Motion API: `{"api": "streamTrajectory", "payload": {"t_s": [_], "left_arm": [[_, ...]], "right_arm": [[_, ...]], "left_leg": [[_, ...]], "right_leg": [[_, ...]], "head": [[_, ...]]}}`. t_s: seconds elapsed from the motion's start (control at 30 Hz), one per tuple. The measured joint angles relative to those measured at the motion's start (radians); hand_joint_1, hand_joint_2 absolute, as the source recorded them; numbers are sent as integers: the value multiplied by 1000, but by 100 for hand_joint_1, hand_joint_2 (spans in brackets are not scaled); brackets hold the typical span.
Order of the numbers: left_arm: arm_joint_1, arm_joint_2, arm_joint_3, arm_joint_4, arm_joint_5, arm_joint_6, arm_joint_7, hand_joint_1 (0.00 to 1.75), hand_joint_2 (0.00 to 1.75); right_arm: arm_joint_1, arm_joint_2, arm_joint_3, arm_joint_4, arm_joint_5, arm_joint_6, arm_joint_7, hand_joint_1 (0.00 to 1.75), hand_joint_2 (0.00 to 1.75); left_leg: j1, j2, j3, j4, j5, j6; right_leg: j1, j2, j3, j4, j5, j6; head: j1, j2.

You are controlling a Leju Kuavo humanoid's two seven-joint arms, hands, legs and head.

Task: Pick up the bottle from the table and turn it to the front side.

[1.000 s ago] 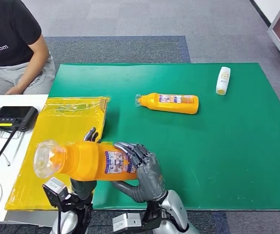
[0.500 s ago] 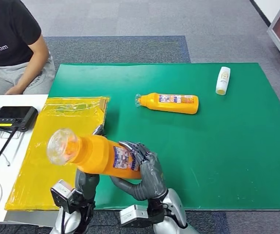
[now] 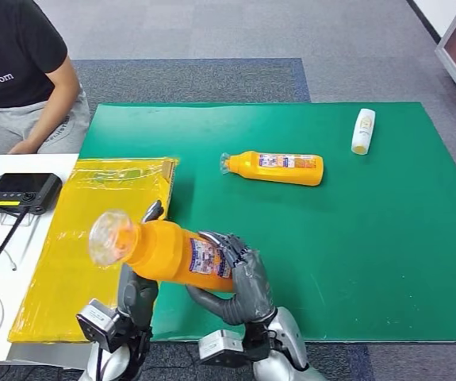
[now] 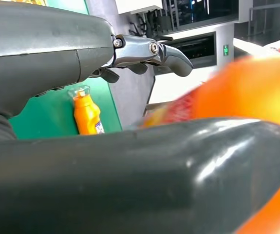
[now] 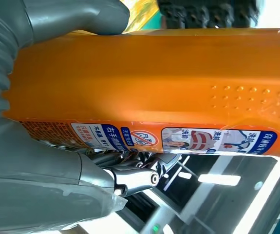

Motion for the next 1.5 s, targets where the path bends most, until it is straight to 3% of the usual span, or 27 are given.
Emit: {"api": "streamTrajectory", "payload": {"t_s": [0.37,0.8,1.03,1.5], "left_arm": [[-29,8,-5,0,14,-41,26,0,0],[-73,18,-19,1,-2,-82,54,0,0],[-105,26,-30,19,-40,-94,116,0,0],[-198,90,-99,76,-226,-140,171,0,0]], "right_arm": [[-12,0,3,61,106,-33,29,175,175],[-26,0,6,80,-15,4,-5,175,175],[-26,0,-1,81,-26,5,-6,175,175],[-27,1,-33,93,-36,-2,-12,175,175]], "left_leg": [[0,0,0,0,0,0],[0,0,0,0,0,0],[0,0,0,0,0,0],[0,0,0,0,0,0]], "right_leg": [[0,0,0,0,0,0],[0,0,0,0,0,0],[0,0,0,0,0,0],[0,0,0,0,0,0]], "head": [[0,0],[0,0],[0,0],[0,0]]}}
